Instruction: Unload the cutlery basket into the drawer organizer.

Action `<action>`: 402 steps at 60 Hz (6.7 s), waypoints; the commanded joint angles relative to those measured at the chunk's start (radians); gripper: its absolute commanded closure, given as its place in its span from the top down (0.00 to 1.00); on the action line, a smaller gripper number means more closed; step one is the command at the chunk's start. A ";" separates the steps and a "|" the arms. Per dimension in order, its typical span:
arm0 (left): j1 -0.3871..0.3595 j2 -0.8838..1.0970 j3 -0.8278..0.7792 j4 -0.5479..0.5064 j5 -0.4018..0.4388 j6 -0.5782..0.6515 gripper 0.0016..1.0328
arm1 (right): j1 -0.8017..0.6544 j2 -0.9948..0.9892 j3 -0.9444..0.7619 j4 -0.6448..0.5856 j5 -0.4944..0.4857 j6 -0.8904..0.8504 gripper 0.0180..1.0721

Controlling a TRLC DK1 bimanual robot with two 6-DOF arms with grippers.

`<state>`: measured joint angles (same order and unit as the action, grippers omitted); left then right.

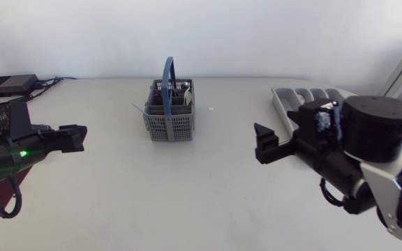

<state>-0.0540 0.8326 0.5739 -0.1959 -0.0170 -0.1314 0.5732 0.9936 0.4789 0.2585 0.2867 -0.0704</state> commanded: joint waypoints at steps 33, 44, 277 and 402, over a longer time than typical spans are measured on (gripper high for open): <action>0.075 0.453 0.262 -0.050 0.155 0.334 0.93 | 0.162 0.669 0.641 -0.343 -0.081 -0.095 0.95; 0.097 0.485 0.239 0.024 0.252 0.337 0.91 | 0.182 0.801 0.757 -0.301 -0.096 -0.117 0.89; -0.234 0.671 0.247 0.078 0.325 0.398 0.22 | -0.151 0.441 0.262 -0.309 -0.567 -0.158 0.11; -0.583 0.652 0.521 -0.149 -0.032 1.302 0.76 | -0.144 0.042 0.013 -0.378 -0.546 -0.330 0.87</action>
<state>-0.6296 1.4368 1.0397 -0.3183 -0.0425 1.0706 0.4248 1.0222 0.5213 -0.1127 -0.2516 -0.3702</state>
